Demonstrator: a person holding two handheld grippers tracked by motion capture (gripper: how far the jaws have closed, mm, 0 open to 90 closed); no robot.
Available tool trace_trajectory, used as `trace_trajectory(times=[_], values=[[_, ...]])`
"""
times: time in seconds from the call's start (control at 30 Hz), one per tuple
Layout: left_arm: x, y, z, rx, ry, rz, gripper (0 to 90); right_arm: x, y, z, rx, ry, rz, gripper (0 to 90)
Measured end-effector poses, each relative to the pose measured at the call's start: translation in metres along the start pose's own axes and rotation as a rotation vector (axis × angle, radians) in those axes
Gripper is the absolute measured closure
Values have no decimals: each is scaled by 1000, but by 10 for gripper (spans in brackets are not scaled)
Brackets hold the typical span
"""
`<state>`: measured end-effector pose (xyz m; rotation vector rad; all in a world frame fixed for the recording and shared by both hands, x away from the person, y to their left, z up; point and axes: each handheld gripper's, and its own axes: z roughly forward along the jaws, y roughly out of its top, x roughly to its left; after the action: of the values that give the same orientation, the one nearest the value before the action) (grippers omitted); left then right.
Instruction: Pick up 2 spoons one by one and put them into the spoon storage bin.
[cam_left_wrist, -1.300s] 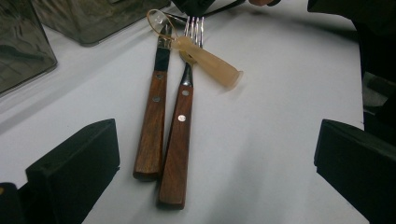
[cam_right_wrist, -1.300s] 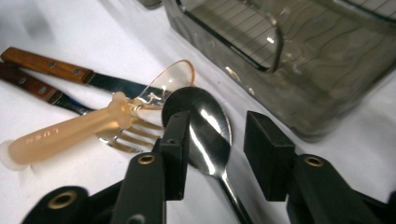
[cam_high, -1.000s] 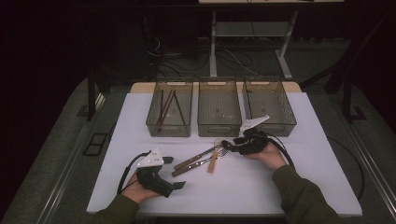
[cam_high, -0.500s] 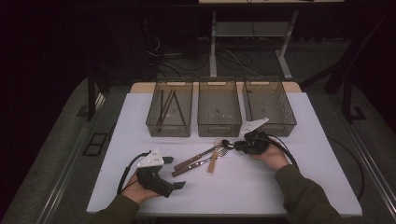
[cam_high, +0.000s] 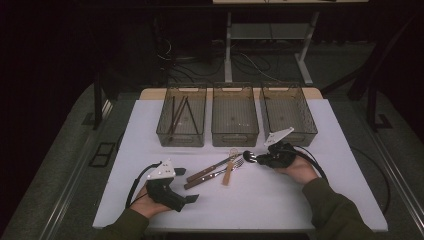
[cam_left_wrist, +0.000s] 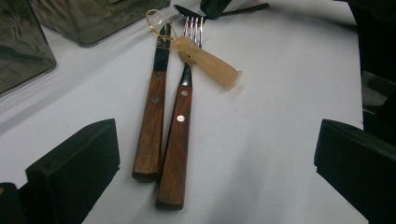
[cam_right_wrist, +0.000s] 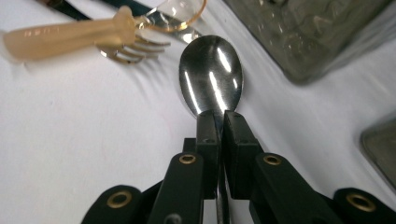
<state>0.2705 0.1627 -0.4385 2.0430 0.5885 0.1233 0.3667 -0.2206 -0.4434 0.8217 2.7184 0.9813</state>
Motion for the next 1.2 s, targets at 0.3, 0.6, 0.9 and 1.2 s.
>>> trace_trajectory(times=[0.3,0.6,0.9,1.2], values=[[0,0,1,-2,0,-3,0,-8,8,4,-86,22,79,609],[0,0,1,0,-2,-2,0,-1,14,18,-67,4,36,583],[0,0,1,0,0,-2,0,1,14,11,-53,9,-4,810],[0,0,0,-1,2,-2,0,7,14,4,-67,34,-45,890]])
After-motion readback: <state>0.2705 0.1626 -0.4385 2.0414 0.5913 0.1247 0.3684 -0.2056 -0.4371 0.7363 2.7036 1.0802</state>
